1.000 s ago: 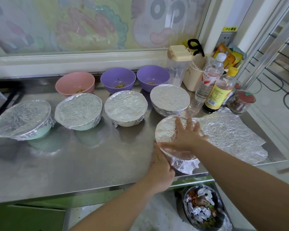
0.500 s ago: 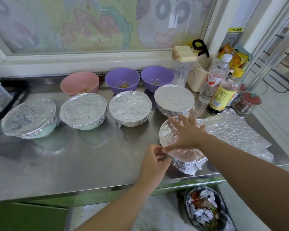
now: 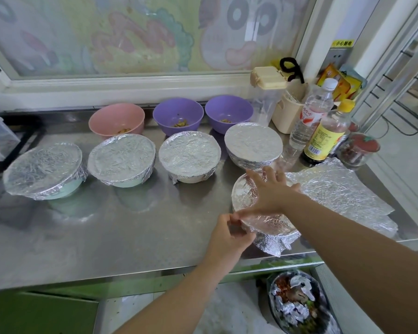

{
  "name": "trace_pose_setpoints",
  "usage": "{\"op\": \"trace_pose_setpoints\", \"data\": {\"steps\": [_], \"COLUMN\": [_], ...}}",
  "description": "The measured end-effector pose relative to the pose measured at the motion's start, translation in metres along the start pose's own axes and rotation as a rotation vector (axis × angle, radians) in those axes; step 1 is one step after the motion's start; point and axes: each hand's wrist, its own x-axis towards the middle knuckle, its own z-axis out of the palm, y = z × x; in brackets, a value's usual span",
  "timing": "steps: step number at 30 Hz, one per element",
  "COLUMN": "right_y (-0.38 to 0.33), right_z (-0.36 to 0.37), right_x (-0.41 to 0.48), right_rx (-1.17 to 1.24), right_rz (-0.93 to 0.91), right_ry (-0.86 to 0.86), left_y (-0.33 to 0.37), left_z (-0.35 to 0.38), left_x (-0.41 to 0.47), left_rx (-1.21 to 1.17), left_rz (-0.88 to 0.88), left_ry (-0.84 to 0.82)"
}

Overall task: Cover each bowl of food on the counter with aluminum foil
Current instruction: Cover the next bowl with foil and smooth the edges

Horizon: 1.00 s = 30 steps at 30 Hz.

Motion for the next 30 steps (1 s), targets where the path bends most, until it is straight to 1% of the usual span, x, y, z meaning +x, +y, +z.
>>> {"op": "trace_pose_setpoints", "data": {"steps": [3, 7, 11, 15, 20, 26, 28, 30], "right_y": [0.000, 0.000, 0.000, 0.001, 0.000, -0.001, -0.002, -0.002], "right_z": [0.001, 0.002, 0.003, 0.005, 0.004, 0.004, 0.005, 0.007], "right_x": [-0.001, -0.002, -0.003, -0.002, -0.003, -0.004, -0.003, -0.003], "right_rx": [-0.001, -0.009, 0.003, 0.007, 0.000, 0.001, -0.002, -0.015], "right_rz": [0.004, 0.011, 0.010, 0.004, 0.006, 0.017, 0.025, 0.029], "right_ry": [-0.004, -0.004, -0.006, -0.012, -0.015, -0.008, 0.003, 0.012], "left_y": [-0.001, -0.003, -0.015, -0.020, -0.018, -0.017, -0.015, -0.013], "left_z": [0.003, 0.014, 0.019, 0.020, 0.013, 0.006, 0.000, -0.008], "left_x": [-0.001, -0.005, -0.008, -0.006, 0.000, 0.010, 0.015, 0.022], "left_rx": [0.008, -0.024, 0.063, 0.133, 0.107, 0.055, 0.104, 0.225], "left_rz": [-0.004, -0.004, 0.022, 0.047, 0.107, 0.092, 0.106, 0.140], "left_ry": [0.011, 0.092, 0.180, 0.202, 0.165, 0.118, 0.095, 0.070]}}
